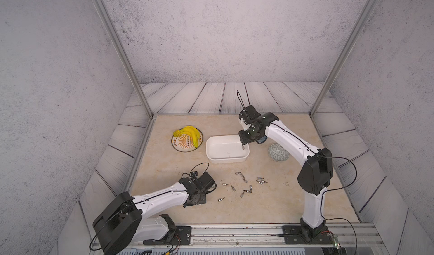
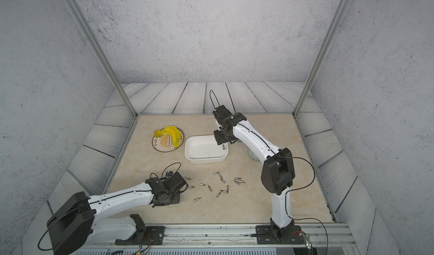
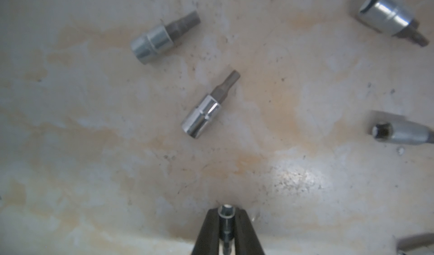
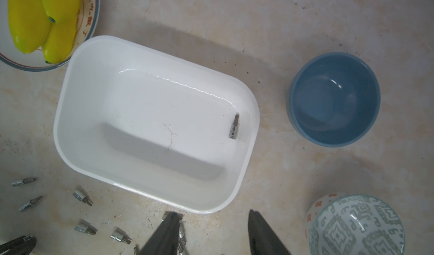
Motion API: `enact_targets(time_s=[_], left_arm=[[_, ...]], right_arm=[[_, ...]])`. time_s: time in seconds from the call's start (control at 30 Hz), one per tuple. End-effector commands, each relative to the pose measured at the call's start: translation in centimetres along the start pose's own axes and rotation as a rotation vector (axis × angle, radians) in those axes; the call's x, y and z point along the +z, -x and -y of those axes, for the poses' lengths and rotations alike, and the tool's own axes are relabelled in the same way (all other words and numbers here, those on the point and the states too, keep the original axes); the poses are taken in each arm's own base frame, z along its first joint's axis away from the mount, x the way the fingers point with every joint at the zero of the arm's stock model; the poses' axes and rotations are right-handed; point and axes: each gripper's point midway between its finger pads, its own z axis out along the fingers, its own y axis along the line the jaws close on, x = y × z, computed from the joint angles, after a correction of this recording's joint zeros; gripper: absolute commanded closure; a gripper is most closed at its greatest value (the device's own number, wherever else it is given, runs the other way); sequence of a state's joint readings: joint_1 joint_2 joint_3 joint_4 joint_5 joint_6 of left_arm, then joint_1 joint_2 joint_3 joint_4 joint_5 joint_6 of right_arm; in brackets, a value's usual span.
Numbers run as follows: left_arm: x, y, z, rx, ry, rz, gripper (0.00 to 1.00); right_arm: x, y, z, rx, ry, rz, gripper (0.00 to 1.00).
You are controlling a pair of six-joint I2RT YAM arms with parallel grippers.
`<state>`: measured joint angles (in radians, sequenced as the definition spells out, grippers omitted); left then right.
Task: Put the bit on the desktop into the storage box
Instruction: Pick up the screwdriver bit from the center of the board, then place the screwdriver bit in the storage box.
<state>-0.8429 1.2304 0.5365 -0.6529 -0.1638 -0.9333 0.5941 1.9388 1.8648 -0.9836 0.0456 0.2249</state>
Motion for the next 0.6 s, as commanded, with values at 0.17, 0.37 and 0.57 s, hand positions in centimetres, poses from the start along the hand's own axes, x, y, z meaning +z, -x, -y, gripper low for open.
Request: enact_targets(time_s=[0.17, 0.37, 0.57], left_arm=[[-7.9, 6.3, 2.0, 0.087, -0.061, 0.141, 1.0], [-13.9, 14.6, 4.9, 0.151, -0.15, 0.215, 1.0], [-12.5, 21.9, 10.3, 0.234, -0.2, 0.178, 1.0]], right_arm=[[-1.4, -4.3, 1.8, 0.039, -0.051, -0.034, 0.43], [-2.4, -8.0, 2.9, 0.088, -0.072, -0.056, 0.35], [-3.4, -10.9, 3.4, 0.158, -0.069, -0.048, 0.34]])
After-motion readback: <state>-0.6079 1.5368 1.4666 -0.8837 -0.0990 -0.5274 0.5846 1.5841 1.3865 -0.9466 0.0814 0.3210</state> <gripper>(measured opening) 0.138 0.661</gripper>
